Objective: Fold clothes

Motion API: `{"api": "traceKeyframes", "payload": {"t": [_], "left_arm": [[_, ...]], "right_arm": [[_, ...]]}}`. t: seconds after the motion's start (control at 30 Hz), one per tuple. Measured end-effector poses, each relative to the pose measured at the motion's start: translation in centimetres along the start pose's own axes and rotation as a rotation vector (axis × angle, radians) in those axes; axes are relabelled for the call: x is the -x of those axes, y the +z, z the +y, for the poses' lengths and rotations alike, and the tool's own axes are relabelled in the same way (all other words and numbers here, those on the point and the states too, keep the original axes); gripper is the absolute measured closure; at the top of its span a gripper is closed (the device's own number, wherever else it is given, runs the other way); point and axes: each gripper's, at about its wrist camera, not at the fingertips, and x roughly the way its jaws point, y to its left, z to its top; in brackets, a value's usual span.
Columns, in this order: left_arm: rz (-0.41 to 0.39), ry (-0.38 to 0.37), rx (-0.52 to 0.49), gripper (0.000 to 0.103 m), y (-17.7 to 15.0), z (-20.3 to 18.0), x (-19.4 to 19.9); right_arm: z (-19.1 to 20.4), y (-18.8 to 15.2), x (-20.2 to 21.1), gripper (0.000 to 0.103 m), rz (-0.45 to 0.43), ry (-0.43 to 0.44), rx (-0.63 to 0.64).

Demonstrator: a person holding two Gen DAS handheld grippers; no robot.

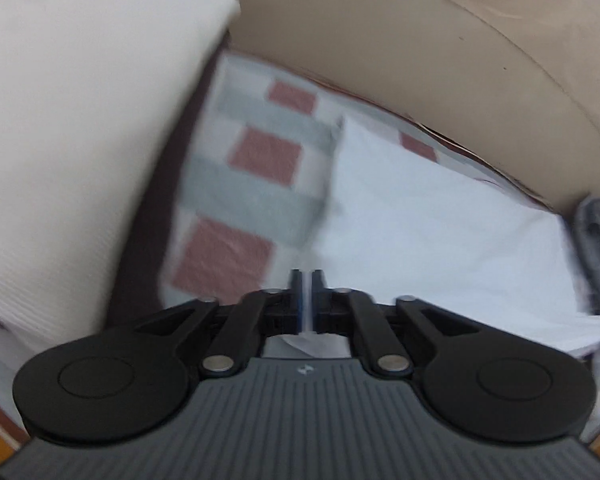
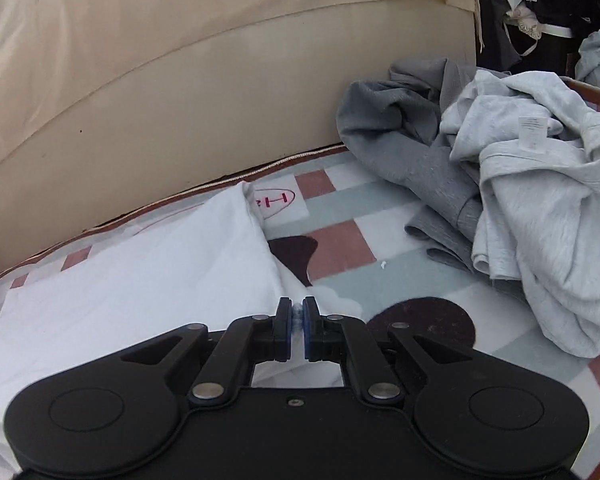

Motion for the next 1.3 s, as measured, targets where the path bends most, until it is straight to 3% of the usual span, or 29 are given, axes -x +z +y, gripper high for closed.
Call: {"api": "traceKeyframes", "payload": {"t": [0.27, 0.4, 0.47, 0.53, 0.6, 0.63, 0.67, 0.7, 0.8, 0.9, 0.93, 1.1, 1.3], "left_arm": [[0.163, -0.042, 0.069, 0.103, -2.7, 0.8, -2.2], [0.128, -0.101, 0.160, 0.099, -3.0, 1.2, -1.8], [0.104, -0.113, 0.182, 0.099, -2.6, 1.3, -1.4], [0.081, -0.101, 0.069, 0.099, -2.2, -0.6, -0.9], [0.060, -0.067, -0.075, 0.091, -2.3, -3.1, -0.5], [0.051, -0.037, -0.162, 0.084, -2.5, -4.6, -0.3], [0.060, -0.020, -0.233, 0.080, -3.1, -6.2, -0.6], [0.070, -0.005, -0.302, 0.079, -3.7, -7.8, -0.9], [0.128, -0.070, -0.375, 0.077, -4.6, -11.7, -2.3], [0.165, -0.125, -0.423, 0.066, -5.0, -15.5, -3.6], [0.175, -0.137, -0.438, 0.061, -5.0, -16.8, -4.0], [0.206, -0.161, -0.584, 0.062, -6.2, -22.9, -5.7], [0.275, -0.231, -0.619, 0.061, -7.9, -25.9, -6.7]], "right_arm": [[-0.3, -1.5, -1.5, 0.095, 0.141, -0.080, -0.011], [-0.7, -1.8, -2.1, 0.093, 0.177, -0.103, -0.035], [-1.2, -2.2, -3.3, 0.093, 0.218, -0.202, -0.023], [-1.9, -2.6, -4.2, 0.088, 0.250, -0.337, -0.010], [-3.1, -2.1, -3.3, 0.082, 0.225, -0.290, -0.117], [-3.7, -2.0, -2.6, 0.079, 0.204, -0.207, -0.203], [-4.4, -1.8, -1.9, 0.061, 0.182, -0.121, -0.289], [-4.5, -2.0, -1.4, 0.054, 0.179, -0.062, -0.338], [-4.1, -2.9, -0.5, 0.053, 0.188, 0.038, -0.387], [-4.0, -4.0, -1.0, 0.052, 0.224, 0.086, -0.441], [-4.2, -4.5, -1.3, 0.052, 0.244, 0.112, -0.485], [-5.6, -6.8, -2.9, 0.052, 0.284, 0.278, -0.768], [-3.6, -7.1, -3.5, 0.052, 0.286, 0.270, -0.703]]}}
